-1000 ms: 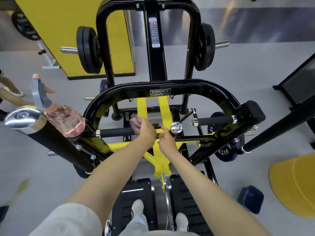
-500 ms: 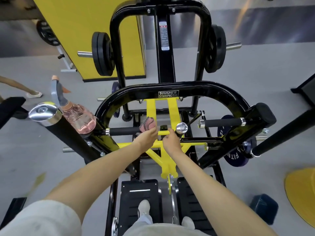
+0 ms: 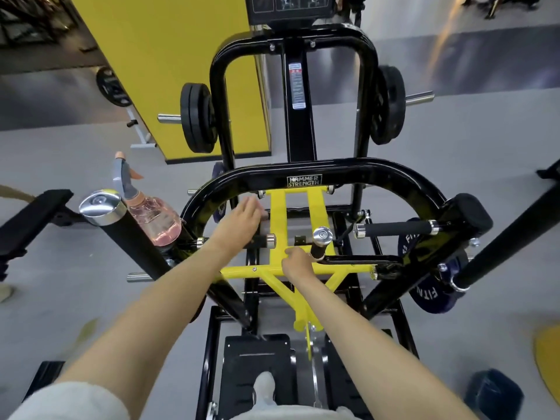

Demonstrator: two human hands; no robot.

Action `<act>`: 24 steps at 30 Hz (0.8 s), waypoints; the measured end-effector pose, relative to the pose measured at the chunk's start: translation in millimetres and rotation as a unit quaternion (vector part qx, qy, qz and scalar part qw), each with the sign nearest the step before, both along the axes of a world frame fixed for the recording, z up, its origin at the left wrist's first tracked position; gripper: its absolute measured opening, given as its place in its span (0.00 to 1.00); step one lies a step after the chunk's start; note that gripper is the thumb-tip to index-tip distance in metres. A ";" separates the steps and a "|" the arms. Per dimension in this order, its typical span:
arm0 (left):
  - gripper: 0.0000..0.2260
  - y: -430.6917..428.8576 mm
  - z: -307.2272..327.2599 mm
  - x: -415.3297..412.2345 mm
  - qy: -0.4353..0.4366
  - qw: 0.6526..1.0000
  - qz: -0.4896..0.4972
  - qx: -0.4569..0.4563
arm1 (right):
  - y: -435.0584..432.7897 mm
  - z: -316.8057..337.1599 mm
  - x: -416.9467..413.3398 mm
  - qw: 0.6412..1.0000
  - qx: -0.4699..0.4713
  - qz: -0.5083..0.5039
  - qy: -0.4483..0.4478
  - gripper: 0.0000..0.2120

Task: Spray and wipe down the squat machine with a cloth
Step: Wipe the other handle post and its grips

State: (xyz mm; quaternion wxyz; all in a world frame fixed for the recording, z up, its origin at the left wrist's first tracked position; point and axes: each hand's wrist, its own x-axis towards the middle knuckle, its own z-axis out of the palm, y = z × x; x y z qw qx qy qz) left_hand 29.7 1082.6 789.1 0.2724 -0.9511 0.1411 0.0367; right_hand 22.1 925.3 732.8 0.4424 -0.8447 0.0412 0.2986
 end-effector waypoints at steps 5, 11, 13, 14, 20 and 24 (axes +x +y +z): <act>0.12 -33.0 -28.4 7.4 0.055 0.955 0.147 -0.253 | 3.3 1.1 0.3 1.000 -0.007 0.001 -0.006 0.20; 0.25 -18.9 -68.4 -18.0 -0.027 0.936 0.028 -0.351 | 1.5 -6.3 0.8 1.000 -0.018 0.009 -0.019 0.20; 0.28 -17.1 -59.2 -24.8 0.022 0.935 0.068 -0.347 | 5.0 -2.7 -2.9 0.999 -0.025 0.002 -0.031 0.20; 0.26 -16.9 -58.6 -29.3 0.033 0.933 0.086 -0.347 | 8.8 0.6 -4.5 0.998 -0.032 -0.005 -0.045 0.20; 0.10 -7.1 -62.9 -83.2 0.000 0.781 0.292 -0.553 | 51.6 23.5 6.6 0.983 -0.006 -0.012 -0.181 0.16; 0.10 5.2 -65.3 -94.0 -0.141 0.554 0.451 -0.686 | 99.5 40.8 12.0 0.976 0.056 0.089 -0.189 0.19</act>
